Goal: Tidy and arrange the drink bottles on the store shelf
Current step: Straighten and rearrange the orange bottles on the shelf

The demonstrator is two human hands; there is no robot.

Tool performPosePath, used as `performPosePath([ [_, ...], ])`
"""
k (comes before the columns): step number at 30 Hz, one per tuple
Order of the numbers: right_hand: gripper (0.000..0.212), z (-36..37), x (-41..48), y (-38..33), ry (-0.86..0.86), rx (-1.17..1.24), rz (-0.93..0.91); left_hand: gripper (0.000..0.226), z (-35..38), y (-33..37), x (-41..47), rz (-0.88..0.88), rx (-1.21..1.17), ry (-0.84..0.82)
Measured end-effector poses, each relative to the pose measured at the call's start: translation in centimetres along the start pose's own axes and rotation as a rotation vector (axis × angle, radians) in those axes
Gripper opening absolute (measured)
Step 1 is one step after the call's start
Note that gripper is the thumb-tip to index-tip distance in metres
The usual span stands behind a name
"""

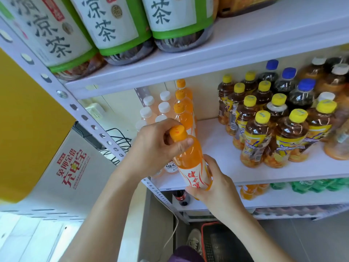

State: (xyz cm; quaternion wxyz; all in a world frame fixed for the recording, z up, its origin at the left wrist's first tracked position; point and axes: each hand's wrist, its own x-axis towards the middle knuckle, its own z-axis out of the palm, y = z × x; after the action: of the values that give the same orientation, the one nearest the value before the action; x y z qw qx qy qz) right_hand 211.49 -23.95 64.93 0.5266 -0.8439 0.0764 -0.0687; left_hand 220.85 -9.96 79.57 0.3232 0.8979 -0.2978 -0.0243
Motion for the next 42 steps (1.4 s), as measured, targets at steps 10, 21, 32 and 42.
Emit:
performPosePath([
  [10, 0.063, 1.3, 6.0, 2.0, 0.084, -0.035, -0.065, 0.035, 2.1, -2.4, 2.5, 0.086, 0.353, 0.016],
  [21, 0.068, 2.5, 8.7, 3.3, -0.072, 0.026, 0.007, 0.046, 4.4, -5.2, 5.4, -0.027, 0.501, 0.092],
  [32, 0.045, -2.3, 5.9, 2.1, -0.066, -0.323, -0.092, 0.048, 5.9, -4.9, 4.1, -0.022, 0.67, 0.271],
  [42, 0.014, -8.7, -1.7, 4.9, 0.223, -0.248, 0.055, 0.029, 11.5, 4.2, 6.6, 0.462, 0.347, 0.2],
])
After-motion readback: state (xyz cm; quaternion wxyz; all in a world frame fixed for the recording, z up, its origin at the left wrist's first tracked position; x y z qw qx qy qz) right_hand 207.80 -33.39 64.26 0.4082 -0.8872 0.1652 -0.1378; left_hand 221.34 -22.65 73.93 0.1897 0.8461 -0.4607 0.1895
